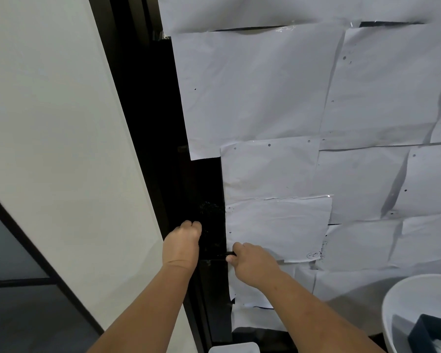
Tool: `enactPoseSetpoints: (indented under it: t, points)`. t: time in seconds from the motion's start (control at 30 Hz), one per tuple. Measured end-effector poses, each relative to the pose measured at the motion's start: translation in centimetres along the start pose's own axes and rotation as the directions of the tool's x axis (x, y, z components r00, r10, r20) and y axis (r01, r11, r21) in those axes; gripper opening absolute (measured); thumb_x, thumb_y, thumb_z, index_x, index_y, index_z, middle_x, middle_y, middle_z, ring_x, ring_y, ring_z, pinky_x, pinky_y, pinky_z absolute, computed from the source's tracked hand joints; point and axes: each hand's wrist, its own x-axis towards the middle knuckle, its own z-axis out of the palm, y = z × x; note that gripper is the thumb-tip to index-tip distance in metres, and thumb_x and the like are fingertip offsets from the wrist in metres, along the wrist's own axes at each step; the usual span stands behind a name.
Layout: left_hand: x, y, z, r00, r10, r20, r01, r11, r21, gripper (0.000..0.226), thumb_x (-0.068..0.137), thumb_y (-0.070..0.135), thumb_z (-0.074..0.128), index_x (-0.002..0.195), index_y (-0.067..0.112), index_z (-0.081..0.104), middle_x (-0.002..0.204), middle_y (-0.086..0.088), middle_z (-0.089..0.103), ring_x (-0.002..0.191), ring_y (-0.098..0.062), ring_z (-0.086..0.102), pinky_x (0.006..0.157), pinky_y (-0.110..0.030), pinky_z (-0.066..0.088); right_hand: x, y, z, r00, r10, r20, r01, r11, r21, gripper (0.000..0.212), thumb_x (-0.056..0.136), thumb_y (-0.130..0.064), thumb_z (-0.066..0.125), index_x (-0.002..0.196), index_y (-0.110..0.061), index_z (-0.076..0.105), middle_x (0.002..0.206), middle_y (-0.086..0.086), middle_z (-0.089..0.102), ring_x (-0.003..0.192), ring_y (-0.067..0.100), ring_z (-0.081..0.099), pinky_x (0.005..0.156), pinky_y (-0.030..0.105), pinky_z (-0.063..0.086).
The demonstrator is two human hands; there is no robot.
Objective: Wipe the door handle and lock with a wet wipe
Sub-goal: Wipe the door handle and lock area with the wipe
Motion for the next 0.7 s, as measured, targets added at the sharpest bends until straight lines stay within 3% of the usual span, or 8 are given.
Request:
enactPoseSetpoints:
  t: [0.1,0.17,0.27,0.37,0.43,0.57,0.7]
  points:
    - [0.4,0.1,-0.5,0.991,-0.081,-0.109,0.064,0.986,-0.155,0.037,0.054,-0.013,0.082,0.059,0.013,0.057,0.055,-0.001,0.051,0.039,-0.015,0.047,0.036,-0.02,0.037,0.0,0.0,-0.1,1.0,0.009,0.004,-0.009,1.0,-0.006,0.027,0.098,-0.044,0.035,0.094,-0.019,0.042,0.085,0.001,0.045,0.08,0.023,0.044,0.066,0.035,0.037]
    - [1.0,0.3,-1.2,0.95,-0.183,-0.254,0.081,0.927,-0.366,0.017,0.075,-0.004,0.076,0.077,0.011,0.068,0.075,-0.002,0.062,0.062,-0.015,0.059,0.055,-0.024,0.052,0.1,-0.1,-0.1,1.0,0.012,0.004,-0.012,1.0,-0.01,0.03,0.098,-0.044,0.035,0.101,-0.016,0.046,0.087,0.002,0.046,0.082,0.024,0.046,0.067,0.035,0.037]
    - [2.4,1.1,-3.5,0.877,-0.319,-0.358,0.072,0.826,-0.559,0.009,0.085,0.001,0.068,0.093,0.005,0.07,0.095,-0.003,0.061,0.082,-0.01,0.058,0.076,-0.018,0.051,0.2,-0.1,0.0,1.0,0.02,0.006,-0.019,1.0,-0.016,0.032,0.099,-0.043,0.035,0.104,-0.014,0.047,0.093,0.006,0.052,0.085,0.025,0.047,0.067,0.033,0.035]
    - [3.2,1.2,-3.6,0.871,-0.279,-0.404,0.016,0.839,-0.544,0.009,0.084,0.0,0.069,0.09,0.006,0.071,0.094,0.003,0.059,0.083,-0.006,0.054,0.078,-0.007,0.045,0.2,0.0,0.0,1.0,0.015,0.009,-0.015,1.0,-0.021,0.032,0.099,-0.043,0.035,0.104,-0.014,0.047,0.09,0.006,0.049,0.081,0.023,0.044,0.067,0.033,0.035]
    - [3.3,0.9,-2.3,0.886,-0.164,-0.434,-0.051,0.895,-0.442,0.01,0.081,0.001,0.073,0.088,0.008,0.073,0.089,0.003,0.062,0.08,-0.01,0.057,0.074,-0.013,0.048,0.2,0.0,0.0,1.0,0.013,0.006,-0.013,1.0,-0.02,0.031,0.099,-0.043,0.035,0.104,-0.015,0.047,0.087,0.003,0.046,0.081,0.023,0.044,0.066,0.033,0.036]
    - [2.5,0.4,0.8,0.941,-0.08,-0.329,-0.053,0.925,-0.377,0.015,0.075,0.001,0.079,0.084,0.013,0.075,0.081,-0.001,0.063,0.07,-0.016,0.06,0.057,-0.029,0.056,0.3,0.2,0.3,1.0,0.004,-0.009,-0.004,1.0,-0.028,0.032,0.098,-0.044,0.035,0.103,-0.015,0.048,0.085,0.001,0.044,0.079,0.023,0.044,0.065,0.034,0.036]
    - [0.4,-0.1,2.9,0.99,-0.045,-0.134,-0.006,0.935,-0.355,0.02,0.068,0.001,0.083,0.081,0.013,0.075,0.078,-0.001,0.064,0.061,-0.017,0.063,0.049,-0.03,0.055,0.3,0.2,0.3,1.0,-0.004,-0.015,0.003,0.999,-0.033,0.031,0.098,-0.043,0.035,0.1,-0.015,0.047,0.085,0.002,0.044,0.08,0.024,0.045,0.065,0.034,0.035]
